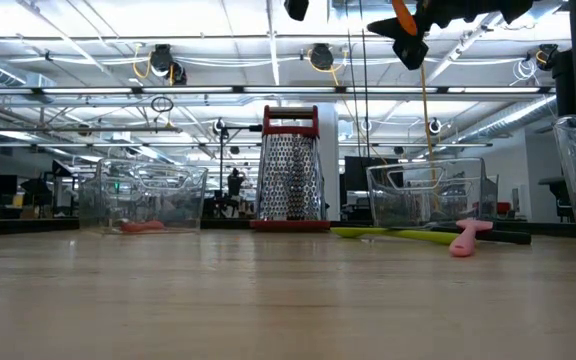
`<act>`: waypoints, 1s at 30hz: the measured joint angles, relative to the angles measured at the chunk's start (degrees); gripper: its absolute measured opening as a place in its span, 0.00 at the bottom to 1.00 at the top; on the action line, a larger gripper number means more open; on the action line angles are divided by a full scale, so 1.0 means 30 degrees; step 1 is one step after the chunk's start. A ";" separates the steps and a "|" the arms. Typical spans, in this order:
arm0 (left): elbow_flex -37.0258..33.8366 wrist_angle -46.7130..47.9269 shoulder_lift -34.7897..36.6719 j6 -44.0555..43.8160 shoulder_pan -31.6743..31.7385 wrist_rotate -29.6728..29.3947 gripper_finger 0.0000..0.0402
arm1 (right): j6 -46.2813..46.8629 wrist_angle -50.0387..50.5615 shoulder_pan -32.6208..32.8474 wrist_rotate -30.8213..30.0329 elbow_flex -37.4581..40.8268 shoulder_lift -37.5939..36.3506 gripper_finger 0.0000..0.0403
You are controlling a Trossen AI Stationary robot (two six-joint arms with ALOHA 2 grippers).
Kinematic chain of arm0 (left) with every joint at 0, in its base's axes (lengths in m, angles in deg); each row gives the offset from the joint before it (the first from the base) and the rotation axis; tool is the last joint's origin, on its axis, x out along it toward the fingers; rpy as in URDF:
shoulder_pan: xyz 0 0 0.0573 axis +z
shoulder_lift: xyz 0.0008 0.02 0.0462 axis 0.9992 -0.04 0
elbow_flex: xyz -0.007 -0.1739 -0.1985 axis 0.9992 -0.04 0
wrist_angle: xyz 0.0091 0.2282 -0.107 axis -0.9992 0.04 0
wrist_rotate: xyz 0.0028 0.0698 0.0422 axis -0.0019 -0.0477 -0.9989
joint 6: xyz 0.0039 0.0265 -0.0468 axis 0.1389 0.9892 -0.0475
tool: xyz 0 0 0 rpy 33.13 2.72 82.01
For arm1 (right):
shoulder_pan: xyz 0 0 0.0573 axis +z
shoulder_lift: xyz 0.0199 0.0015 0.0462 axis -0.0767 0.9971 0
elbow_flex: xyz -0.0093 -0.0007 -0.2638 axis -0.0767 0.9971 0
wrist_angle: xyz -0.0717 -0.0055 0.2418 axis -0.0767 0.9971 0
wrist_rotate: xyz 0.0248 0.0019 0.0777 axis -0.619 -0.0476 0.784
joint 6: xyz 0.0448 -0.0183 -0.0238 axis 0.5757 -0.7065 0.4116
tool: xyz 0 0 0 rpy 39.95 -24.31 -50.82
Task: Pick & Place Kitchen Items
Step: Put the orange spatula into the bottom transparent bin
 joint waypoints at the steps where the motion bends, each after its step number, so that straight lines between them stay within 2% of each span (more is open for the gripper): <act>1: 0.0000 0.0014 0.0000 0.0003 -0.0005 0.0000 0.00 | -0.0045 0.0105 0.0000 -0.0009 0.0000 0.0000 0.49; 13: -0.0007 0.0242 0.0000 -0.0282 -0.0028 0.0684 0.00 | -0.0180 0.0146 0.0026 0.0085 0.0000 -0.0004 0.04; 30: -0.0007 0.1004 0.0000 -0.0082 -0.0036 0.0940 0.04 | -0.0767 0.0922 0.0007 0.0068 0.0000 -0.0085 0.03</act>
